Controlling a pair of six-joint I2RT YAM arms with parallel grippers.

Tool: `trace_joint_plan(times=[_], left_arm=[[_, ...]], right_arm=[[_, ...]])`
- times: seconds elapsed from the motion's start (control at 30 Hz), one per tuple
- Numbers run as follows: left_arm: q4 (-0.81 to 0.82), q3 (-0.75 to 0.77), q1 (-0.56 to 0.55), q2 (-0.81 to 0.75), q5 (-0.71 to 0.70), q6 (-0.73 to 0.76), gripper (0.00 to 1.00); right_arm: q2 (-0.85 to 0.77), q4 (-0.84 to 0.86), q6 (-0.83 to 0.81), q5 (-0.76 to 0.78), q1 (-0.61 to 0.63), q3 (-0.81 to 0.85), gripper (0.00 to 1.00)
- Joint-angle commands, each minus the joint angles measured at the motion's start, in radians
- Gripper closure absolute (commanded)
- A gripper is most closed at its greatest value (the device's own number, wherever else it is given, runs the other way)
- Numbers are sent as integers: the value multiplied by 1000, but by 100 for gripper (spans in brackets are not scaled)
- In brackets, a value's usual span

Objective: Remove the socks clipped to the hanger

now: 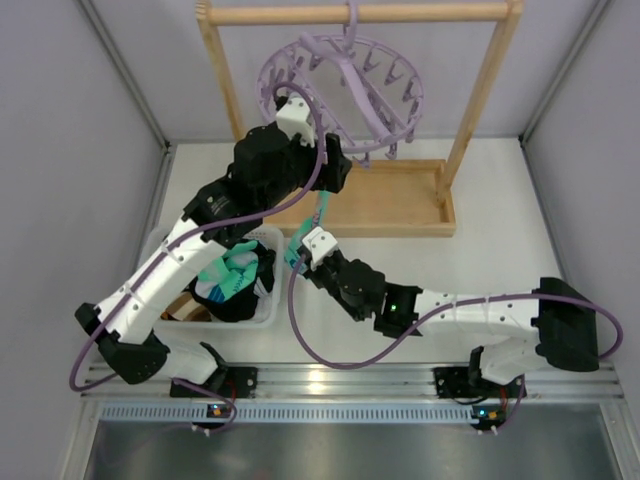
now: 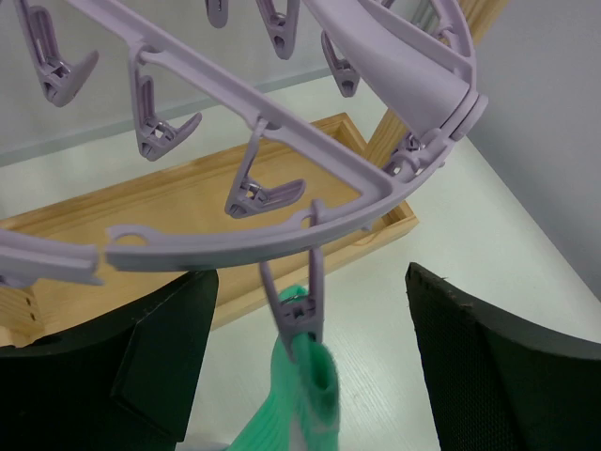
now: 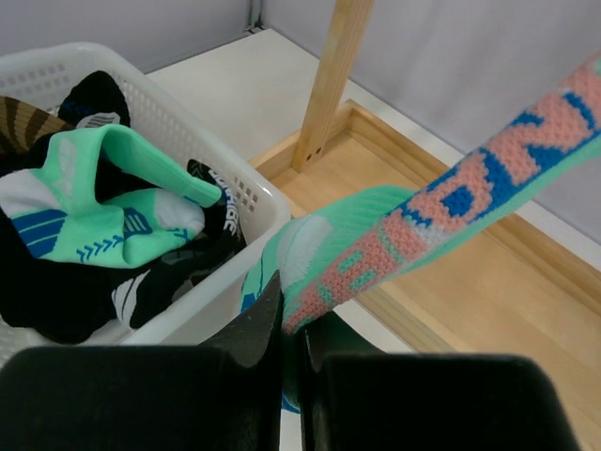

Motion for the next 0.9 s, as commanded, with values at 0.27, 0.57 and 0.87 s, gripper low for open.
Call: trace_joint_plan(times=[0.27, 0.57, 0.87], left_arm=[[120, 2, 3, 46, 15, 3, 21], [160, -29, 3, 28, -5, 22, 34], [191, -51, 4, 14, -7, 42, 37]], right_arm=[[-60, 80, -1, -122, 1, -46, 100], [-59, 95, -4, -175, 2, -57, 100], [-76, 115, -1, -219, 2, -103, 100]])
